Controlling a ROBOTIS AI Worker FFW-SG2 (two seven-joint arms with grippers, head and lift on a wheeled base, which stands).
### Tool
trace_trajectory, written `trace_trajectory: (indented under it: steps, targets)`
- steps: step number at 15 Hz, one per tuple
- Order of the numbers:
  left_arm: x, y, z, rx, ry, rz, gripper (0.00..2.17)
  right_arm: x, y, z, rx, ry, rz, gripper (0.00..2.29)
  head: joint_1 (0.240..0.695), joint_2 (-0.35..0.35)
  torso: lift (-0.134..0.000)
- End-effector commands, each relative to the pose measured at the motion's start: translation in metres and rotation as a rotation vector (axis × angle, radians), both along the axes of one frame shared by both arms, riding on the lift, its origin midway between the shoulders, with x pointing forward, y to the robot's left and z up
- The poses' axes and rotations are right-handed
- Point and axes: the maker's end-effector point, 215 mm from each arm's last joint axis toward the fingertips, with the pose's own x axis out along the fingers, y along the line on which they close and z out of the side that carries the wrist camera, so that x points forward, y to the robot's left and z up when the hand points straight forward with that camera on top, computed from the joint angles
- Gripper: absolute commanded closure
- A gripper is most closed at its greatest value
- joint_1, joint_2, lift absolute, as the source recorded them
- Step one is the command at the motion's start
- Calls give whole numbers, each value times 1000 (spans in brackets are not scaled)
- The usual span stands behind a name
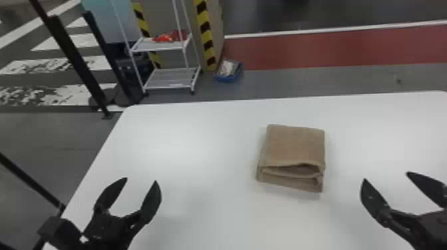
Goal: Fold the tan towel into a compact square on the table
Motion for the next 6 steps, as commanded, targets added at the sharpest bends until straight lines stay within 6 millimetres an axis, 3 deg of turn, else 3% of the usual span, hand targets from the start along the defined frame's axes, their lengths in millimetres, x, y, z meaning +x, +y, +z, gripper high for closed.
trace_trajectory:
  steps: [1,6]
  targets:
    - [0,0,0,-1,2,0,137,1,0,2,2,-5,-2,80,695,216,-124]
    - [-3,0,-4,-4,8,4,137,1,-4,2,-2,-5,-7,80,695,213,-124]
